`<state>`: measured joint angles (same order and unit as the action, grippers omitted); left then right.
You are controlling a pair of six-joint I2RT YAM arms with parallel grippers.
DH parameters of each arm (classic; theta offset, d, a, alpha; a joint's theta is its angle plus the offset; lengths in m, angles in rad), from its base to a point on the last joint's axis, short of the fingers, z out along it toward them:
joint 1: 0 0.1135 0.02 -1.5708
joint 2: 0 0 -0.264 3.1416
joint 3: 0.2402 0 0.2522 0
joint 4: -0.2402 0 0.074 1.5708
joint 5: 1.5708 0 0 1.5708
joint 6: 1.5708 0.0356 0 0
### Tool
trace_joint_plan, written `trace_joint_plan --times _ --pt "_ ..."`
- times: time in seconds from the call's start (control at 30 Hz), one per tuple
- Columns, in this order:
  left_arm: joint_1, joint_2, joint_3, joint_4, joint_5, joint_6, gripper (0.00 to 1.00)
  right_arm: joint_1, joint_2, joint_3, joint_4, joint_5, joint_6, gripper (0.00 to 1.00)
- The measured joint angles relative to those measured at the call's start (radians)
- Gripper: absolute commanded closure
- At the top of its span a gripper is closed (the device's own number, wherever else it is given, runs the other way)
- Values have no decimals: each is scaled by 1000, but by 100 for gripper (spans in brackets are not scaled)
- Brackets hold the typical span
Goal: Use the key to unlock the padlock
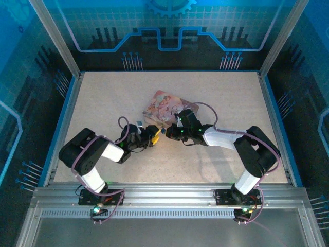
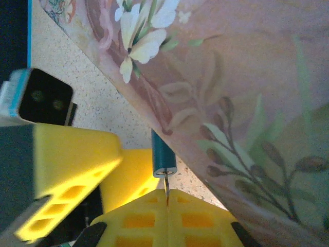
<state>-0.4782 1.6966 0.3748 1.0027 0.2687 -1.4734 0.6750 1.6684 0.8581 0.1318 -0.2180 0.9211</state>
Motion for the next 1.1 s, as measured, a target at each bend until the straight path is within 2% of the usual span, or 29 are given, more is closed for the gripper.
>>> trace_joint_plan --times 0.47,0.63,0.87,0.97,1.1 --pt "-28 174 -3 265 -53 -127 59 6 4 0 10 13 15 100" --pt "-34 188 0 286 -64 -151 54 6 6 0 12 22 18 100" --pt "-43 195 26 286 -71 -151 55 7 7 0 15 21 22 100" --pt "-49 196 39 286 -71 -151 59 12 8 0 19 18 22 100" --pt "-50 196 43 286 -71 -151 71 14 8 0 19 15 26 100"
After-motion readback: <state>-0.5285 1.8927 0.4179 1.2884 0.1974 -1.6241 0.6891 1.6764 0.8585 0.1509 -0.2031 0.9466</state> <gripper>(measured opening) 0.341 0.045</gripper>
